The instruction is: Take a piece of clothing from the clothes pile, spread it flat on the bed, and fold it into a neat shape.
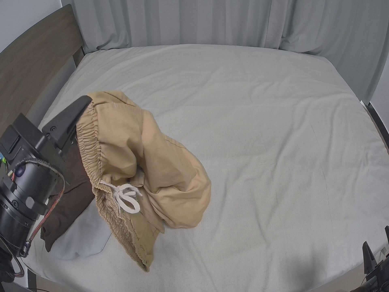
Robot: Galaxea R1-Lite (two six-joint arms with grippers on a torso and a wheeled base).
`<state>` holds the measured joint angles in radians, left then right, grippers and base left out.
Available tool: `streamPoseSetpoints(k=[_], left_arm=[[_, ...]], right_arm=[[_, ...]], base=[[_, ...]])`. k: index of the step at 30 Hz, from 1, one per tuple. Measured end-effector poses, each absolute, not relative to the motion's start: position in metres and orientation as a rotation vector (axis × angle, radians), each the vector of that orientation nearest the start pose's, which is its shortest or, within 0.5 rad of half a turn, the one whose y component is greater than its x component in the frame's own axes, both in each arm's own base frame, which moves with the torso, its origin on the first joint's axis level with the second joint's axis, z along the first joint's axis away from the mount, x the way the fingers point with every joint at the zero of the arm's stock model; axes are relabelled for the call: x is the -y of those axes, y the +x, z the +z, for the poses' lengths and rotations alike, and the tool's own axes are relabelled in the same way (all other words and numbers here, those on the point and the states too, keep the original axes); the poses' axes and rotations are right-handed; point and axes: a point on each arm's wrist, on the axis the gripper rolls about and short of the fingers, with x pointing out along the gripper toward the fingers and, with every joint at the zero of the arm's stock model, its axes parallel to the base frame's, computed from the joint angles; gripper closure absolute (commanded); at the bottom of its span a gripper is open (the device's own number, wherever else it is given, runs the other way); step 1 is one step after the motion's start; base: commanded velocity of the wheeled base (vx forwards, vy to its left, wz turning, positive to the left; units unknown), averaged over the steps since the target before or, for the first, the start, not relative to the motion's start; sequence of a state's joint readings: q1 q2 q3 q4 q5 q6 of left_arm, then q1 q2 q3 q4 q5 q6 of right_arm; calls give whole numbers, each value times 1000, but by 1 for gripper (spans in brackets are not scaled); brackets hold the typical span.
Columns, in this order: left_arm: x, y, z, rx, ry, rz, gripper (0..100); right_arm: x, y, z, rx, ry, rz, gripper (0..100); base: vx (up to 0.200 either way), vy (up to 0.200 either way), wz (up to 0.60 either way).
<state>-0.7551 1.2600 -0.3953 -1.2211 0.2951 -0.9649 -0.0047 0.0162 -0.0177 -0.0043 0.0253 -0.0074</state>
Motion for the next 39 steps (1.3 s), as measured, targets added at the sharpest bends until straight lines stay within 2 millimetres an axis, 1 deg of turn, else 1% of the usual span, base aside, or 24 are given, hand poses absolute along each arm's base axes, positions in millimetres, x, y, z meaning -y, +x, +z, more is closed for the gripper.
streamPoseSetpoints(k=[5,9,12,15,18,20,28,32,35,37,39], left_arm=[[118,134,223,10,-1075,-554,100],[123,142,210,-30,-1018,-522,100],[130,150,200,-67,-984,-500,100],[142,160,195,-96,-963,-497,100],[161,167,191,-132,-950,-526,100],[177,170,190,-157,-946,-571,100],[250,176,188,-247,-940,-794,100],[286,171,197,-242,-966,-937,100],[307,162,210,-229,-990,-1065,100],[314,157,221,-215,-1008,-1125,100],[315,153,232,-207,-1034,-1163,100]], right_arm=[[-1,-23,81,6,-8,21,0],[-1,-23,81,6,-8,21,0],[-1,-23,81,6,-8,21,0],[-1,-23,81,5,-8,20,0],[-1,-23,81,5,-7,20,0],[-1,-23,81,5,-6,20,0],[-1,-23,81,5,-3,20,0],[-1,-23,81,6,-3,20,0],[-1,-23,81,6,-2,19,0],[-1,-23,81,6,-2,19,0],[-1,-23,81,6,-1,19,0]], base=[[0,0,0],[0,0,0],[0,0,0],[0,0,0],[0,0,0],[0,0,0],[0,0,0],[0,0,0],[0,0,0],[0,0,0],[0,0,0]])
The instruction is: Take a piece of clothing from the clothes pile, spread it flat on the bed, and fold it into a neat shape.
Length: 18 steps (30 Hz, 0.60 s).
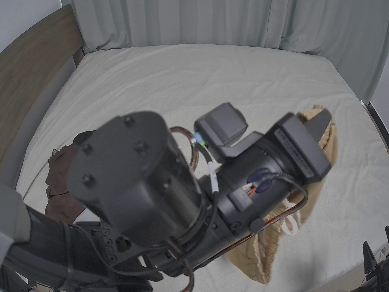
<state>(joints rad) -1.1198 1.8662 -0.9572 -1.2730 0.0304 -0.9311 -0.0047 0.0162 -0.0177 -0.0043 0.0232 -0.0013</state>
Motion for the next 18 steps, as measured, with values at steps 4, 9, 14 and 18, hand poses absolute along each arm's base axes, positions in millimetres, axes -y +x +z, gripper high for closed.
streamPoseSetpoints(k=[4,9,14,18], left_arm=[[306,158,241,-190,-1066,-1156,100],[283,184,219,-191,-1037,-1027,100],[262,202,186,-162,-961,-923,100],[246,210,159,-140,-880,-858,100]], right_arm=[[-1,-23,81,6,-1,19,0],[-1,-23,81,6,-1,18,0],[-1,-23,81,5,-1,18,0],[-1,-23,81,6,-1,18,0]], base=[[0,0,0],[0,0,0],[0,0,0],[0,0,0]])
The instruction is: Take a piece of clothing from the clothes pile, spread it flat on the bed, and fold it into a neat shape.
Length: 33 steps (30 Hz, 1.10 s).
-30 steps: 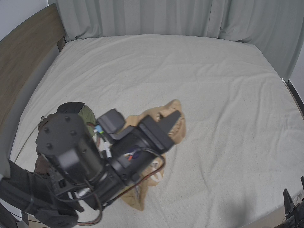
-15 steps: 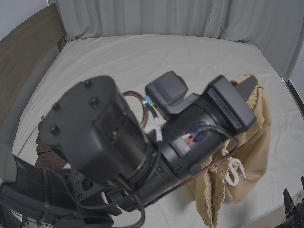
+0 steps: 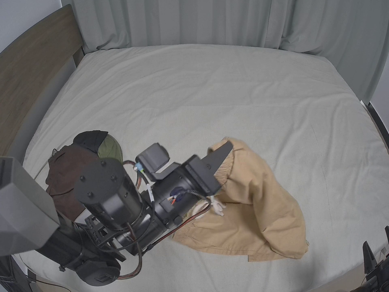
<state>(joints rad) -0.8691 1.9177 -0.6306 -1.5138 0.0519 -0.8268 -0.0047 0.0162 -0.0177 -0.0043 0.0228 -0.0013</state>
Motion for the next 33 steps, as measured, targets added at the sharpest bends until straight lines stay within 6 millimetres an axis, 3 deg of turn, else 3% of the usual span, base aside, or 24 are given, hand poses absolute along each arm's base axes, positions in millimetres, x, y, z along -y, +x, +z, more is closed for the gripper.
streamPoseSetpoints(k=[5,9,24,33], left_arm=[[219,219,119,-216,-769,-727,100],[194,225,103,-253,-732,-627,100],[130,240,96,-222,-645,-419,100],[108,234,84,-273,-562,-395,100]], right_arm=[[-1,-23,81,6,-1,19,0],[-1,-23,81,6,-1,18,0],[-1,-23,81,6,-2,18,0],[-1,-23,81,6,-3,18,0]], base=[[0,0,0],[0,0,0],[0,0,0],[0,0,0]])
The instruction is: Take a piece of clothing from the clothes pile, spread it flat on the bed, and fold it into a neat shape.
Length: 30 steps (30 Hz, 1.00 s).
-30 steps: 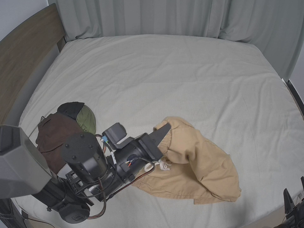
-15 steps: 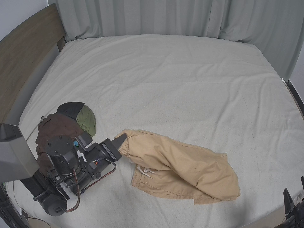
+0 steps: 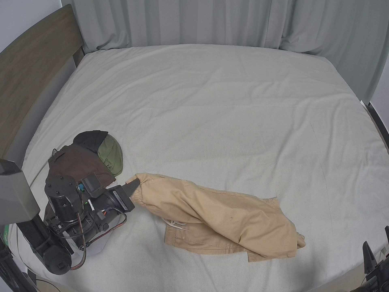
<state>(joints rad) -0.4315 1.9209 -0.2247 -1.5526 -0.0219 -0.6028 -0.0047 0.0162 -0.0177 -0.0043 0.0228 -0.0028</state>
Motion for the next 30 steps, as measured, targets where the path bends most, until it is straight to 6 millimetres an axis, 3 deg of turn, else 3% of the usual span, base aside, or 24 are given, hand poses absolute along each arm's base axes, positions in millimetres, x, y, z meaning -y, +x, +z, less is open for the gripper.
streamPoseSetpoints(k=[9,19,30], left_arm=[[106,235,82,-266,-480,-405,100],[104,237,81,-246,-294,-542,100],[76,239,70,-240,-62,-645,100]], right_arm=[[-1,-23,81,5,-3,19,0],[-1,-23,81,6,-3,19,0],[-1,-23,81,6,-1,18,0]], base=[[0,0,0],[0,0,0],[0,0,0]])
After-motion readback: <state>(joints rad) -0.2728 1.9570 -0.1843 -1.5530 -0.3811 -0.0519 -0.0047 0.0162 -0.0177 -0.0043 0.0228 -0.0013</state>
